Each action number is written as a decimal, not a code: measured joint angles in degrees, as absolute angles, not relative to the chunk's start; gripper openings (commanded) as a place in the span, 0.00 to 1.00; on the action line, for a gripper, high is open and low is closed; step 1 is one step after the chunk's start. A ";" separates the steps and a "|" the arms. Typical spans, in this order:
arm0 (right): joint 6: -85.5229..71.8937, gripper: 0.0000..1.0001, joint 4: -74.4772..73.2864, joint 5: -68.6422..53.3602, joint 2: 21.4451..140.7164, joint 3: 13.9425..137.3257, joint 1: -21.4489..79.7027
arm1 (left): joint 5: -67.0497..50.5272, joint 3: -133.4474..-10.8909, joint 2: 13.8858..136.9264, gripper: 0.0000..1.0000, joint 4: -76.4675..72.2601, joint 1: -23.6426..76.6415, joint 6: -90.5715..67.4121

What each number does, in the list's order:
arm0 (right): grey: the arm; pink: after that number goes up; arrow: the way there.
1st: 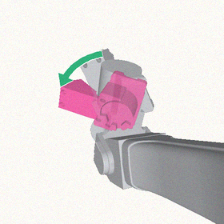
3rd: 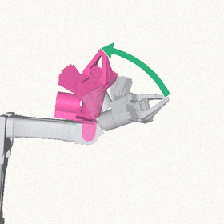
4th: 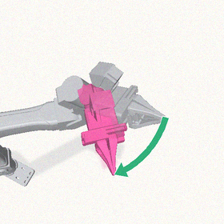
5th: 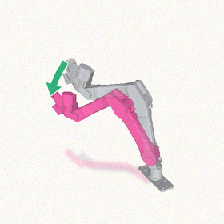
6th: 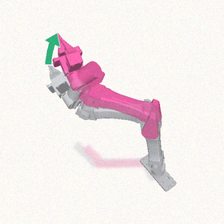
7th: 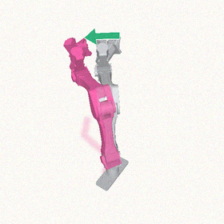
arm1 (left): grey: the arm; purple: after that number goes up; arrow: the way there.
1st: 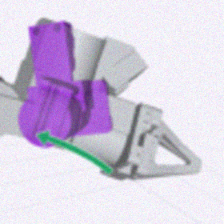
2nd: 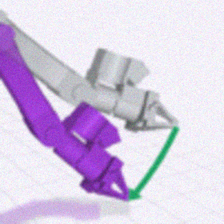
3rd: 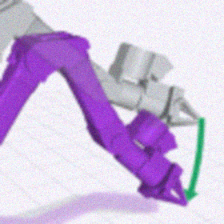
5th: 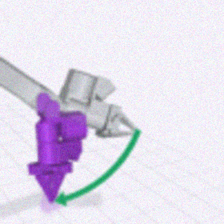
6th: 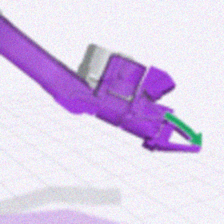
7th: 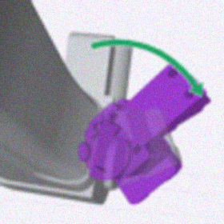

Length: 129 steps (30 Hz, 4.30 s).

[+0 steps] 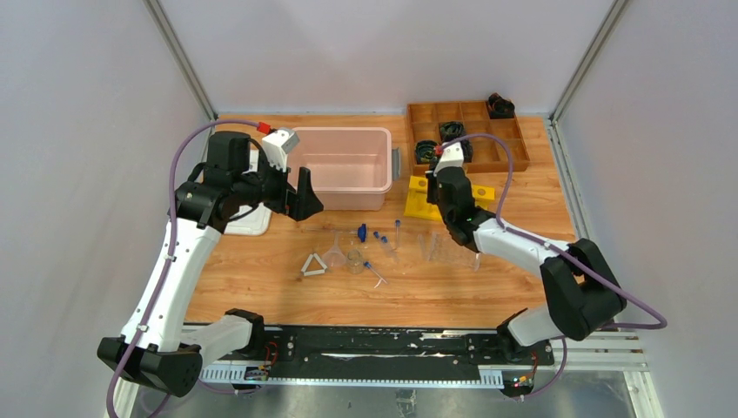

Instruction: Organize the chemistry lab equipment

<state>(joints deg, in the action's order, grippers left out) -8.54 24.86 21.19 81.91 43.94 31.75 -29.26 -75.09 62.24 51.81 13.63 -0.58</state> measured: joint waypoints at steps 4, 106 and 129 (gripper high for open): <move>-8.56 0.00 24.82 21.17 82.48 43.94 31.75 | -29.26 -75.09 62.24 1.00 51.81 13.63 -0.58; -35.97 0.00 -20.16 12.91 77.62 71.00 48.62 | -37.93 -74.67 59.16 0.98 51.42 13.63 3.25; -44.42 0.00 -2.15 5.98 85.49 81.21 55.90 | -47.13 -66.70 58.43 0.83 37.12 13.63 -8.71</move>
